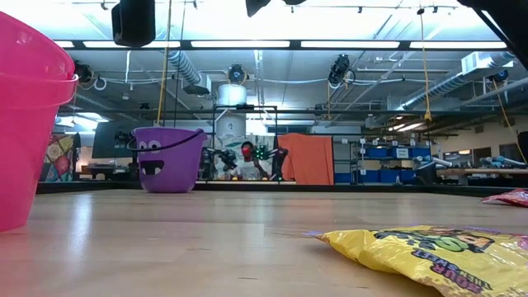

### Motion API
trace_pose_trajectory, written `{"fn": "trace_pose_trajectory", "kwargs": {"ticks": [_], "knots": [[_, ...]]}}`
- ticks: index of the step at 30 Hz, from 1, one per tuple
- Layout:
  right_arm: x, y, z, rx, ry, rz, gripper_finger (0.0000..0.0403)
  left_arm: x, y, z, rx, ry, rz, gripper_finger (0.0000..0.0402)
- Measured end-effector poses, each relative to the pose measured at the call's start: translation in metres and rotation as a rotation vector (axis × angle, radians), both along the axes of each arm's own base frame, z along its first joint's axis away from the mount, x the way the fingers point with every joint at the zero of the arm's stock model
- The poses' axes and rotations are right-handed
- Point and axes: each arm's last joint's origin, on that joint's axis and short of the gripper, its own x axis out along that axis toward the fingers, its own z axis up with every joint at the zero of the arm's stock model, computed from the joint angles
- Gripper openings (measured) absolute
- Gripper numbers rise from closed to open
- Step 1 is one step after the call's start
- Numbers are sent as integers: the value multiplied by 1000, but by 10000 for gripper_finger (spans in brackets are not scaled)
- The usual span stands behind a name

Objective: Sort candy by brand, put in halloween buckets
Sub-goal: Put the yellow candy into the pink bucket, then put the red candy into the purple bucket

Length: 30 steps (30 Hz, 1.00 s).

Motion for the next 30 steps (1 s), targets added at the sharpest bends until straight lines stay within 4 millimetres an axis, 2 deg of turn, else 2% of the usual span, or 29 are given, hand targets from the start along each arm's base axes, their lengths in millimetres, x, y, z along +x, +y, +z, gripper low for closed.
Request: {"fn": "trace_pose_trajectory", "kwargs": {"ticks": [19,24,27,30], "knots": [[-2,-2,3,-20,20,10,171,0,0,0,-19,-4,-2,182],[-21,-10,27,-205,104,-88,163,0,-1,0,-19,-4,-27,182],[-42,-13,51,-371,160,-177,160,3,0,0,-26,3,-59,182],[-70,-17,83,-520,197,-295,157,11,4,0,-44,27,-86,182]]}}
